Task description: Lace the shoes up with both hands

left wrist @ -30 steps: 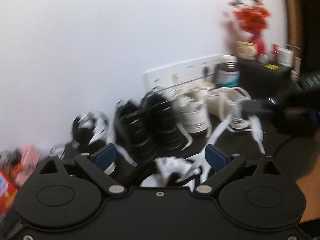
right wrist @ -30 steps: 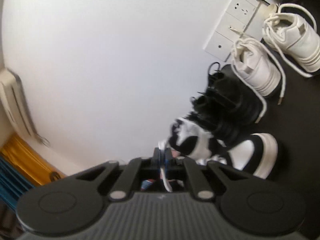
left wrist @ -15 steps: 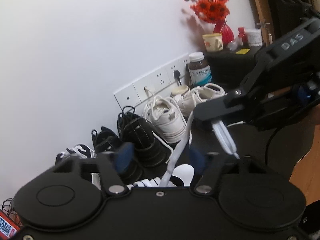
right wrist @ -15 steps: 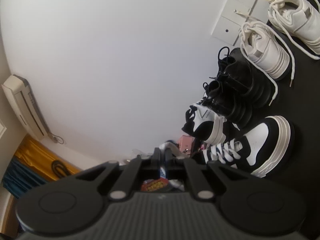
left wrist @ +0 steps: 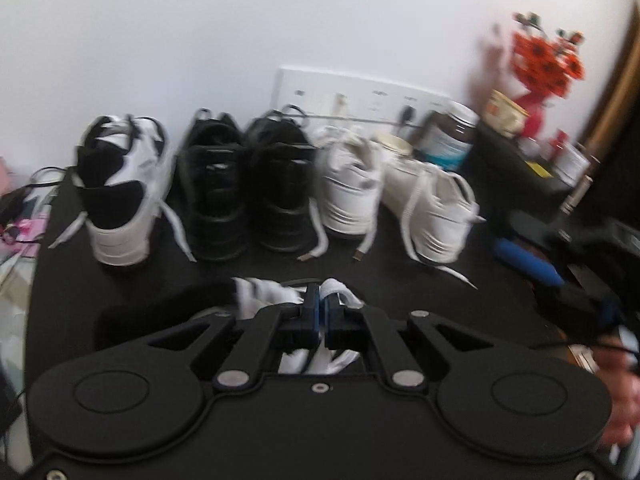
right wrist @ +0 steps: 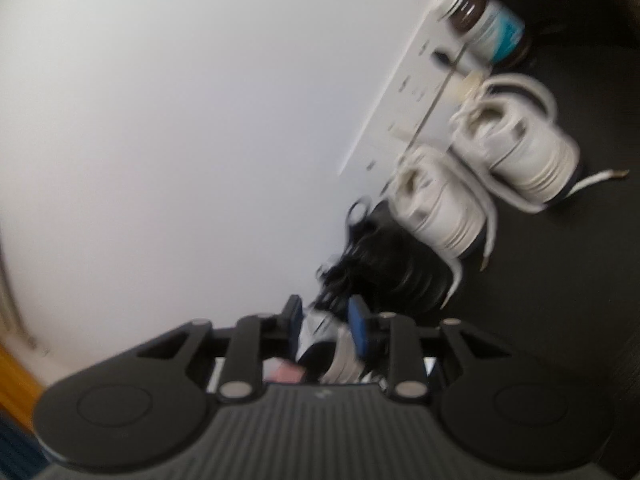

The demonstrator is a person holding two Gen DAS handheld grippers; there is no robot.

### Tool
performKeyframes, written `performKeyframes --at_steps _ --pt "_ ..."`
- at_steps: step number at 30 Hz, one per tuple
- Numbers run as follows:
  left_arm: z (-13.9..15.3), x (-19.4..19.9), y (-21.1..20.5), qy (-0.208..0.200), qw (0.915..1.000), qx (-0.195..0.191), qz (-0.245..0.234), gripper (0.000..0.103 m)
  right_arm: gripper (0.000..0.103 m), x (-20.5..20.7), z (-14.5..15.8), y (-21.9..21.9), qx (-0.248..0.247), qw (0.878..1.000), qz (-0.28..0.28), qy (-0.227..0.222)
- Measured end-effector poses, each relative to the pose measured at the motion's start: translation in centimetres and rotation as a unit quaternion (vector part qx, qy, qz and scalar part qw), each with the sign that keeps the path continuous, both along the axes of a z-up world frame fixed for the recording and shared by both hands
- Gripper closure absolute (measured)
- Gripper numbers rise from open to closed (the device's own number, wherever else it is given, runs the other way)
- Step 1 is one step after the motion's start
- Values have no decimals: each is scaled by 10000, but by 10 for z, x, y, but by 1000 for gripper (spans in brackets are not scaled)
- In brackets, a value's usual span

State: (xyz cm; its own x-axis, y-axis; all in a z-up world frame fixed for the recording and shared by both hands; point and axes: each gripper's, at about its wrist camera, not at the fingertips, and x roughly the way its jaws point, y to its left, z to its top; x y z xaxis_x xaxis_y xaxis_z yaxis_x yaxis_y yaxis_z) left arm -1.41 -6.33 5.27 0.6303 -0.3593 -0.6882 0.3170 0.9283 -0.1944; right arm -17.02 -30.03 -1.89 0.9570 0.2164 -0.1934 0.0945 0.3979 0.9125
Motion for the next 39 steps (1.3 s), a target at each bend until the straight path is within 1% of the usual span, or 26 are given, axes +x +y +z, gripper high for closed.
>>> performKeyframes --at_steps 1,2,3,4,6,7,9,10,12,14,16,17,18,19,20,22,24,27,28,29,31,33,34,35,37,39 --pt "2 2 0 -62 10000 34 56 101 59 4 -1 2 54 9997 221 7" --pt "4 3 -1 -111 9999 40 76 101 48 9 -3 5 150 9990 432 30" --pt "6 3 -2 -169 9998 56 82 101 45 14 -6 9 272 9977 626 53" --pt "9 1 -4 -256 9996 96 66 101 44 19 -9 13 393 9958 820 75" --pt "13 -5 -9 -453 9988 178 -26 101 42 28 -25 18 1118 9876 1089 176" --pt "14 -9 -12 -552 9982 236 -85 101 42 32 -35 20 1648 9790 1179 201" --pt "17 -17 -20 -751 9962 374 -215 101 40 39 -58 24 2725 9538 1248 226" --pt "18 -21 -24 -832 9950 478 -286 101 40 39 -64 25 2964 9474 1177 284" --pt "19 -28 -32 -949 9921 699 -431 101 38 39 -72 26 3146 9427 1035 402" --pt "17 -35 -38 -990 9899 844 -560 101 39 40 -76 26 3130 9433 998 462" --pt "14 -41 -42 -976 9883 974 -658 101 48 41 -80 26 3151 9431 911 541" --pt "12 -43 -43 -964 9878 1010 -684 101 55 41 -82 25 3162 9431 856 570" --pt "11 -45 -43 -950 9877 1030 -699 101 59 42 -83 25 3150 9438 812 590" --pt "10 -47 -42 -947 9875 1035 -712 101 63 44 -84 24 3123 9449 776 603" --pt "10 -48 -42 -958 9872 1043 -730 101 71 45 -85 23 3095 9460 740 616" --pt "9 -52 -43 -994 9861 1074 -786 101 78 47 -85 19 2973 9502 664 657" --pt "9 -57 -45 -1091 9829 1189 -891 101 93 47 -84 13 2874 9537 572 676" --pt "8 -65 -50 -1304 9737 1524 -1079 101 98 45 -75 7 2576 9636 440 563" --pt "8 -65 -50 -1299 9729 1572 -1086 101 98 44 -69 5 2353 9698 410 501" --pt "7 -64 -50 -1248 9735 1573 -1092 98 99 43 -60 4 2078 9764 388 436" --pt "7 -64 -50 -1200 9738 1545 -1155 95 99 43 -38 5 1266 9907 388 322" --pt "11 -70 -55 -1383 9698 1522 -1311 75 99 43 -12 11 275 9983 462 216" --pt "14 -74 -59 -1527 9664 1512 -1407 54 99 43 -2 14 -72 9984 526 170" --pt "17 -77 -64 -1672 9628 1501 -1499 52 99 43 7 17 -361 9973 622 117" --pt "22 -80 -72 -1844 9576 1518 -1614 53 99 43 20 23 -729 9941 806 21" --pt "23 -79 -76 -1874 9572 1496 -1619 55 99 41 32 29 -992 9904 961 -85"
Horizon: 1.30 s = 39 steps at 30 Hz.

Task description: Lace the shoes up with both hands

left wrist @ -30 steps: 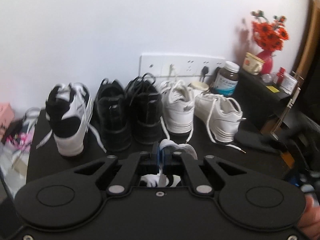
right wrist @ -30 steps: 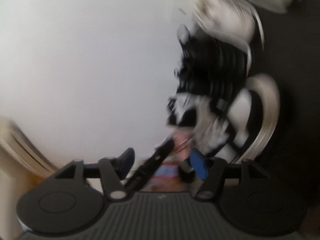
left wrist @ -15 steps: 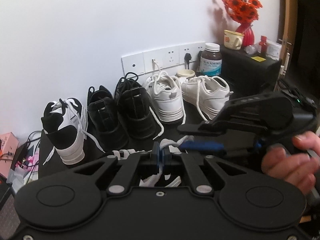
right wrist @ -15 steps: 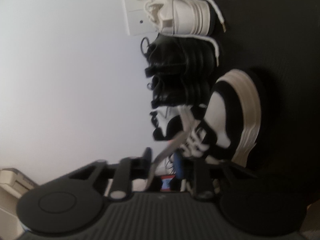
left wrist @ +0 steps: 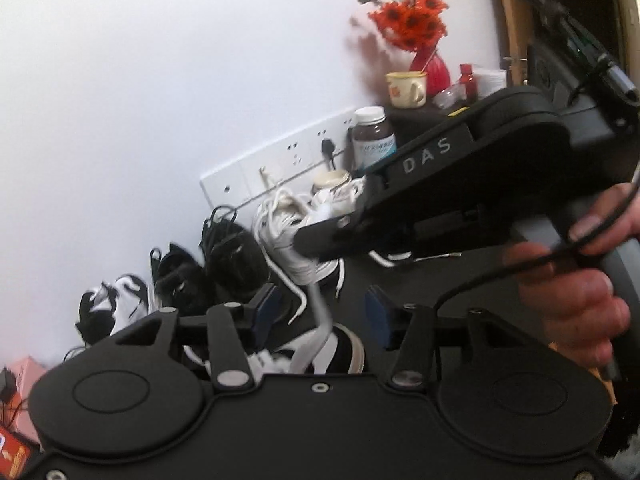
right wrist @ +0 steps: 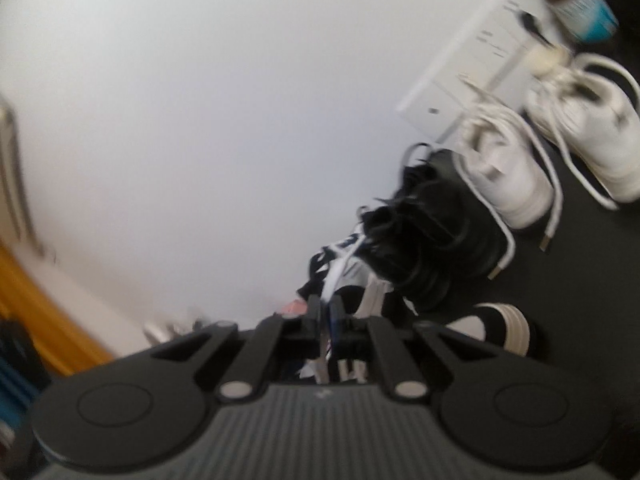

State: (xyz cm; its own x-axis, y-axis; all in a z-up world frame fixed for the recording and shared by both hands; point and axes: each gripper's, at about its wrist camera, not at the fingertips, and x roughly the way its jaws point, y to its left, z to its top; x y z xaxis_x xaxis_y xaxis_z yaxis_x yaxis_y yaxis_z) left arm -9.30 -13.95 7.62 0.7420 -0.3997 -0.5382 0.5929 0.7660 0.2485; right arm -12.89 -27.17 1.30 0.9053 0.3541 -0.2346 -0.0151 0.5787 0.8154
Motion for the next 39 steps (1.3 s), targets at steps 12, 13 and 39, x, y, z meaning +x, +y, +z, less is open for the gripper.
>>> performKeyframes --at_steps 12,13,39 --pt "1 6 7 435 9978 -501 -17 101 95 -15 7 0 -53 10000 -58 -57" --pt "0 5 7 437 9979 -474 -29 101 95 -16 6 -1 -20 9999 -106 -44" --pt "5 40 114 511 9933 -117 1032 64 100 -16 36 -12 -705 9950 -657 -252"
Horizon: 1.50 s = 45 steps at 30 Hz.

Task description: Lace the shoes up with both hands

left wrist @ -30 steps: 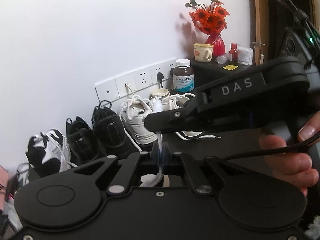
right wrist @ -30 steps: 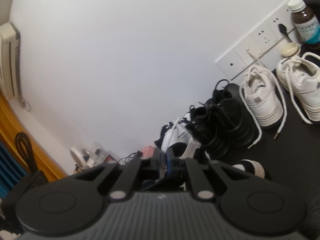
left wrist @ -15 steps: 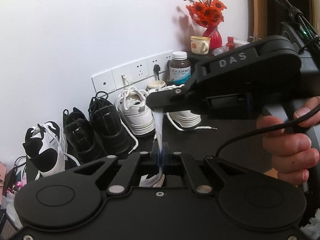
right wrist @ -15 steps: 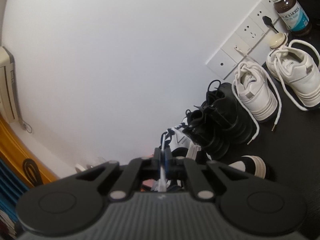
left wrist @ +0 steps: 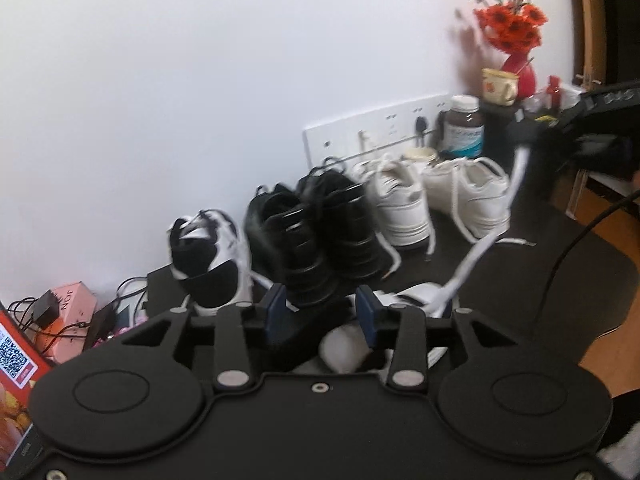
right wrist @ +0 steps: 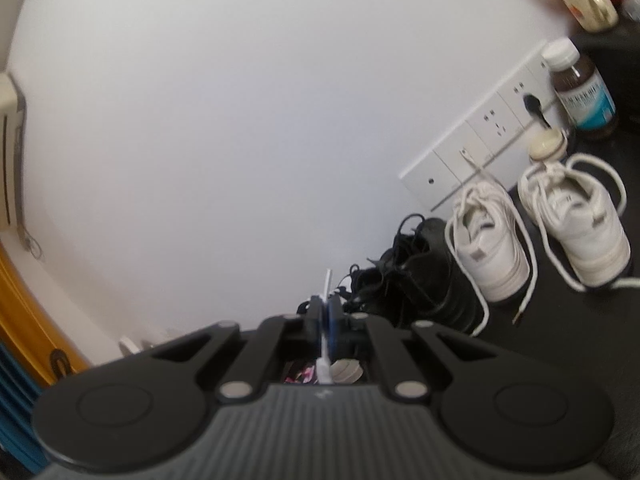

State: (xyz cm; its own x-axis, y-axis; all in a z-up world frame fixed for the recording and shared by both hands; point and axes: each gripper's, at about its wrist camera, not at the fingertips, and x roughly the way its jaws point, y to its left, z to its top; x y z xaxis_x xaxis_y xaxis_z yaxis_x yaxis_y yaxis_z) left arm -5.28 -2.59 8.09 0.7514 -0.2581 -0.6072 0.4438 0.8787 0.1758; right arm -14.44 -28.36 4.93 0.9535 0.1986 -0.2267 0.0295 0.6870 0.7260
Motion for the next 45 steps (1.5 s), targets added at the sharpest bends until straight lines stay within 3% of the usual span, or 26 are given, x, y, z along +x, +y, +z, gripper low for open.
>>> performKeyframes --at_steps 5,13,16,19,27,31,35,40,45 --pt "-17 27 15 280 9995 34 -164 66 100 23 11 30 -628 9979 118 141" --pt "-42 54 22 554 9958 -265 -680 66 100 74 -5 107 -1334 9841 677 956" --pt "-48 71 38 910 9907 -855 -547 68 100 86 -17 131 -1474 9769 824 1311" --pt "-55 90 56 1361 9782 -1519 -391 67 100 94 -28 143 -1513 9719 832 1598" --pt "-62 102 68 1550 9687 -1829 -643 66 100 105 -42 160 -1637 9598 919 2087" --pt "-65 105 70 1541 9679 -1876 -648 63 100 114 -54 160 -1199 9602 979 2325" --pt "-68 112 75 1666 9621 -2099 -507 62 101 126 -64 147 -348 9605 890 2614" --pt "-76 124 84 2029 9457 -2524 -294 62 101 131 -75 128 714 9517 659 2914" --pt "-83 134 90 2315 9319 -2785 -216 60 102 134 -90 114 1421 9400 706 3022"
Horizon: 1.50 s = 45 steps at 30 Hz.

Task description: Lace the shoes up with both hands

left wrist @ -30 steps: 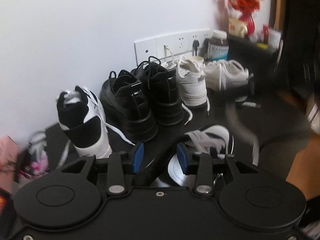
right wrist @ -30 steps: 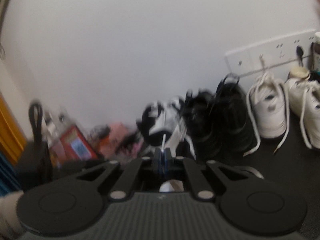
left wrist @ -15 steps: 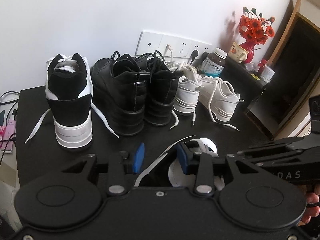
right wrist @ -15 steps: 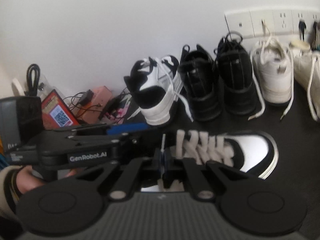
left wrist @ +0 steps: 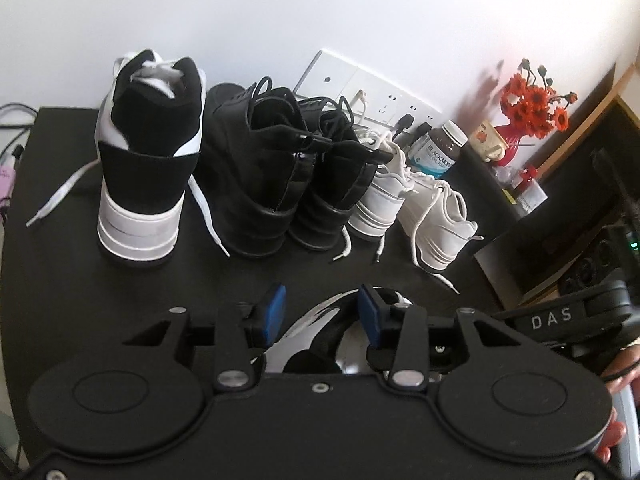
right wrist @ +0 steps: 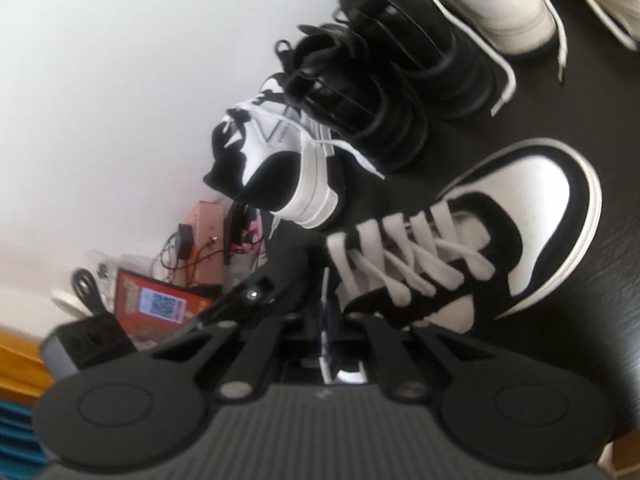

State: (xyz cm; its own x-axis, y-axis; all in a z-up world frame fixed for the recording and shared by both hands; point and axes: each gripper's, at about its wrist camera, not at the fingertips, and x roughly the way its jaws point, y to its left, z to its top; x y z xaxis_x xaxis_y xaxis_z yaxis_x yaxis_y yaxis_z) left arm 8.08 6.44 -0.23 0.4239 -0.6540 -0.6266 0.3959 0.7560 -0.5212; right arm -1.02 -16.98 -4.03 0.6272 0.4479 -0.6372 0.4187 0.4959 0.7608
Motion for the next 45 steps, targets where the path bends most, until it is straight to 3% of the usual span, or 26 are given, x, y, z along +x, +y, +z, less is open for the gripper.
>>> performKeyframes --at_steps 3,6,19,30,33,38,43,45 --pt "-4 4 3 178 9997 -140 16 59 102 4 -4 -6 215 9997 69 37" --pt "-8 9 8 429 9985 -343 -27 59 101 11 -3 -6 117 9995 293 -8" --pt "-10 14 9 543 9975 -443 -115 59 101 28 -8 -20 439 9960 740 244" --pt "-8 14 6 539 9980 -323 -120 58 101 34 -5 -25 334 9956 805 338" --pt "-7 14 6 542 9980 -300 -156 58 101 35 -1 -21 50 9955 917 244" --pt "-7 16 10 636 9970 -382 -238 59 101 40 13 -1 -875 9869 1348 129" --pt "-2 20 13 639 9960 -599 -172 60 101 45 23 14 -1653 9721 1658 149" --pt "-1 23 11 626 9961 -612 -112 60 101 45 31 24 -2157 9584 1864 104"
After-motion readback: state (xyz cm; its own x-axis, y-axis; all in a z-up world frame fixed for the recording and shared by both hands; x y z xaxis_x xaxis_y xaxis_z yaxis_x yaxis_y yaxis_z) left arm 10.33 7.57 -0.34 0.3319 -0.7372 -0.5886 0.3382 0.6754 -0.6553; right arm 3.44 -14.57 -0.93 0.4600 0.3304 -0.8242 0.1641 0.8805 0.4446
